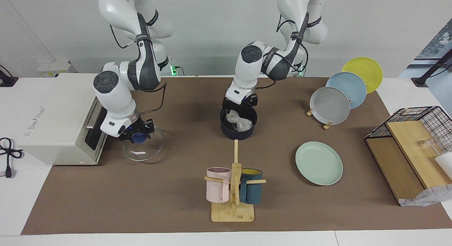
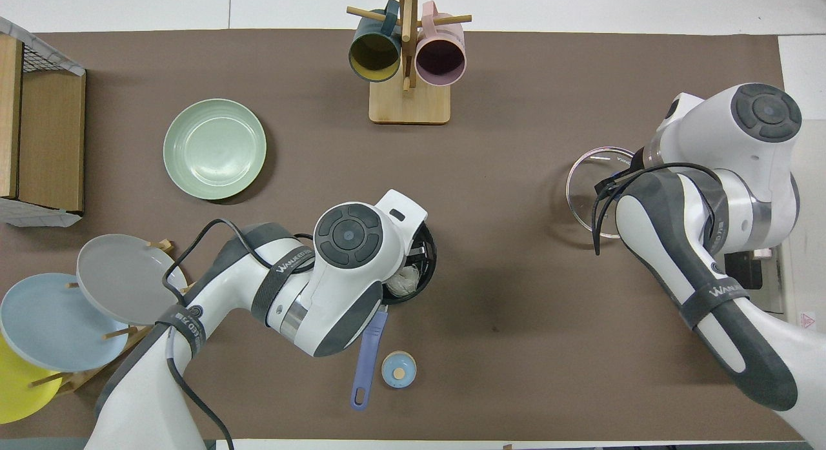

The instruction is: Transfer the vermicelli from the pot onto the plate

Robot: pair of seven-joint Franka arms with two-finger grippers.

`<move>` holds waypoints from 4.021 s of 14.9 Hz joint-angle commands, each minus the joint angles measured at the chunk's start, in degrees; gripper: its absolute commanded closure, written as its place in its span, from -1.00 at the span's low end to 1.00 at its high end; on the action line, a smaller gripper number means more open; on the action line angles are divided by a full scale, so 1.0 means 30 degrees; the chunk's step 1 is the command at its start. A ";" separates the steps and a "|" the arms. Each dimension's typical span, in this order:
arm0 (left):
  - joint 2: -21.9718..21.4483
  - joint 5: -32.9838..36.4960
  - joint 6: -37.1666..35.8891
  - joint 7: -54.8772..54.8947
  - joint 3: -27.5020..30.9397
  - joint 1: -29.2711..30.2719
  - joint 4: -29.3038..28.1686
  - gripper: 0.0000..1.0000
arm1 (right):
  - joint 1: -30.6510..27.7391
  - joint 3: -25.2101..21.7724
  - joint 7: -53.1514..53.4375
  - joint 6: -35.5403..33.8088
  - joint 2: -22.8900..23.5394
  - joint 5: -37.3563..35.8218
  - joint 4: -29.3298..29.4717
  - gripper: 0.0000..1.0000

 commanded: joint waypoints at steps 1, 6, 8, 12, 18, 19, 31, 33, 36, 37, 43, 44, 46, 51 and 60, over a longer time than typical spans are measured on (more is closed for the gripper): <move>0.0485 -0.0140 0.0601 0.0871 0.0301 -0.0422 -0.0200 -1.00 | -0.0205 0.0233 -0.0263 0.0616 -0.0157 -0.0268 -0.0382 -0.08; 0.0984 0.0065 0.0718 0.1225 0.0301 -0.0451 -0.0200 -0.90 | -0.0379 0.0233 -0.0321 0.1464 0.0253 -0.0269 -0.0968 -0.10; 0.0984 0.0065 0.0689 0.1722 0.0301 -0.0422 -0.0229 -0.12 | -0.0379 0.0233 -0.0350 0.1670 0.0254 -0.0327 -0.1056 -0.11; 0.0984 0.0065 0.0484 0.2603 0.0301 -0.0218 -0.0024 1.00 | -0.0408 0.0233 -0.0408 0.2341 0.0195 -0.0327 -0.1640 -0.22; -0.0447 -0.0110 -0.1998 0.2749 0.0301 0.0514 0.1261 1.00 | -0.0408 0.0233 -0.0204 0.2345 0.0195 -0.0298 -0.1643 -1.00; -0.0770 -0.0169 -0.2702 0.2720 0.0301 0.0573 0.1555 1.00 | -0.0409 0.0233 -0.0233 0.2141 0.0108 -0.0298 -0.1381 -1.00; -0.1418 -0.1957 -1.1005 0.7047 0.0418 0.7013 0.8737 1.00 | -0.0555 0.0175 0.2081 -0.9952 -0.2555 0.0054 0.6118 -1.00; -0.1331 -0.1899 -1.0359 0.9214 0.0418 0.8536 0.8386 1.00 | -0.0555 0.0146 0.2111 -1.0865 -0.3289 -0.0092 0.6442 -1.00; -0.0805 -0.1752 -0.7847 1.2233 0.0477 1.0119 0.6984 1.00 | -0.0584 0.0175 0.2517 -1.2535 -0.3322 -0.0034 0.7758 -1.00; -0.0542 -0.1723 -0.6821 1.3025 0.0477 1.0560 0.6572 1.00 | -0.0584 0.0204 0.3362 -1.2683 -0.3321 -0.0063 0.7762 -1.00; 0.2153 -0.0024 -0.3534 1.4406 0.0477 1.1267 0.6393 1.00 | -0.0760 0.0117 0.4685 -1.3535 -0.3961 0.0083 0.7298 -1.00; 0.2272 -0.0023 -0.3066 1.4409 0.0448 1.1238 0.6102 1.00 | -0.0760 0.0087 0.5008 -1.3361 -0.4429 0.0054 0.6771 -1.00; 0.2478 -0.0023 -0.2361 1.4438 0.0448 1.1180 0.5545 1.00 | -0.0789 0.0087 0.5099 -1.3330 -0.4610 0.0025 0.6648 -1.00; 0.3356 0.0006 -0.0517 1.4556 0.0477 1.1092 0.5104 1.00 | -0.0848 -0.0088 0.5041 -1.2655 -0.4463 0.0083 0.6795 -1.00; 0.3096 0.0241 -0.0565 1.5845 0.0594 1.1297 0.4691 -1.00 | -0.0761 -0.0147 0.4835 -1.3651 -0.4375 0.0112 0.7029 -1.00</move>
